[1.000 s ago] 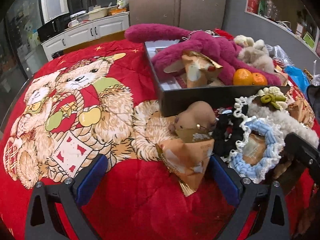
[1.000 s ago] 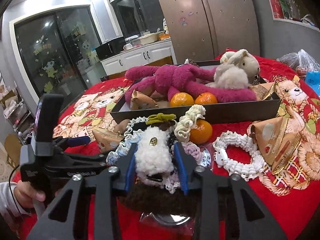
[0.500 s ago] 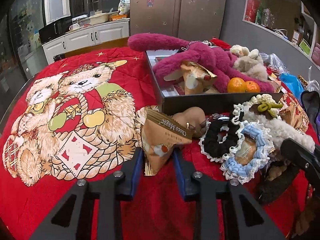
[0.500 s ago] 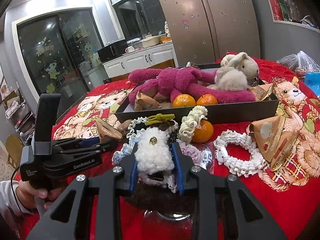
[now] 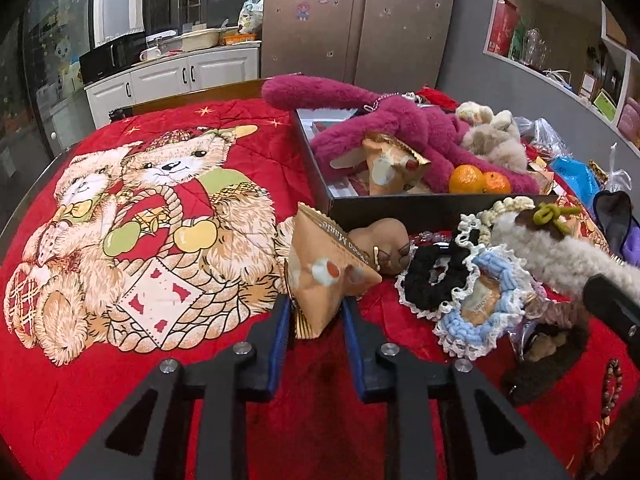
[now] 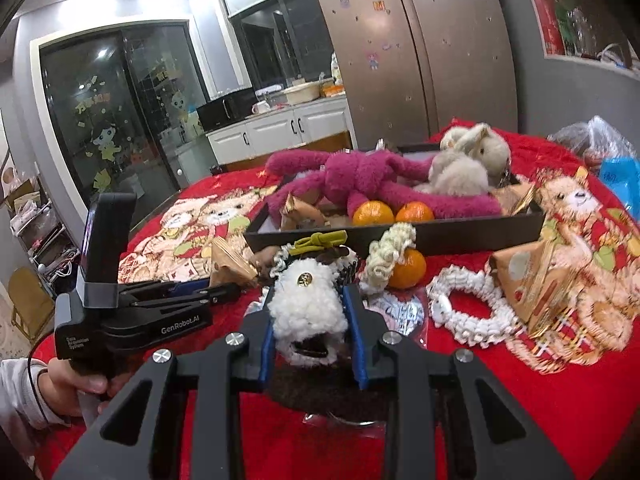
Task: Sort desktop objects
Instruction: 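Close the left tool on the tan Choco Magic packet while the right tool holds the plush, then carry the packet with the left tool and the plush with the right tool over the box, then open the left tool dropping the packet into the box while the right tool releases the plush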
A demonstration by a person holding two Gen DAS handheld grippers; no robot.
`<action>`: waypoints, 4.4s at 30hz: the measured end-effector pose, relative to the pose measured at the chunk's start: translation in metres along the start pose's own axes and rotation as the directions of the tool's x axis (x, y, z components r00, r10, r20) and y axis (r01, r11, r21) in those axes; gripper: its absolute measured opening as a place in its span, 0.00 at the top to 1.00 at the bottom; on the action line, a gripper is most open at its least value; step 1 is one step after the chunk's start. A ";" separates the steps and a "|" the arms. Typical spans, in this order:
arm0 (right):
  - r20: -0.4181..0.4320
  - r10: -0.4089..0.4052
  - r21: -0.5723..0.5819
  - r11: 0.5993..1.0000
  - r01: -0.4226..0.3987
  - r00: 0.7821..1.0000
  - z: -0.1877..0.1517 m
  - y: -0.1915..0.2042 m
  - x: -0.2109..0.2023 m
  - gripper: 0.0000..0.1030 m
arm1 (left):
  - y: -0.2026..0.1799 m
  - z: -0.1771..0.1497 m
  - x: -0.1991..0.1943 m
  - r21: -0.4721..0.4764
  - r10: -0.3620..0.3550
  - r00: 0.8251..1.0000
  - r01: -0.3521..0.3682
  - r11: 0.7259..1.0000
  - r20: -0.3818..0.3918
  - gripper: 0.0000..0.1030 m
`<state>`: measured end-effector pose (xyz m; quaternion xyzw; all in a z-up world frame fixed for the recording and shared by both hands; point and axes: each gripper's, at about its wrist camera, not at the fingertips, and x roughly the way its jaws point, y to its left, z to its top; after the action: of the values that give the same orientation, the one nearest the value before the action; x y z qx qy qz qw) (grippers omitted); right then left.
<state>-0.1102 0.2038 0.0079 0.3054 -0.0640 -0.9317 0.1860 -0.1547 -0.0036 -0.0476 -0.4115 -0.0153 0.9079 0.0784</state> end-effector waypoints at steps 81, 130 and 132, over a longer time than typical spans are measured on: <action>0.130 -0.133 -0.026 0.990 0.137 0.983 0.120 -0.033 0.008 0.70 | -0.062 0.126 0.004 -0.016 -0.031 0.993 0.033 0.999 0.117 0.72; 0.123 -0.017 0.152 0.988 -0.002 0.992 0.135 -0.104 0.069 0.00 | -0.077 0.128 0.041 0.143 0.049 0.986 -0.073 0.987 0.162 0.28; 0.124 -0.041 0.142 0.990 0.023 0.991 0.136 -0.102 0.065 0.00 | -0.073 0.128 0.040 0.138 0.042 0.987 -0.064 0.988 0.157 0.28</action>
<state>-0.2711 0.2736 0.0583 0.2591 -0.1359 -0.9452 0.1447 -0.2671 0.0794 0.0138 -0.3341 0.0547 0.9373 0.0822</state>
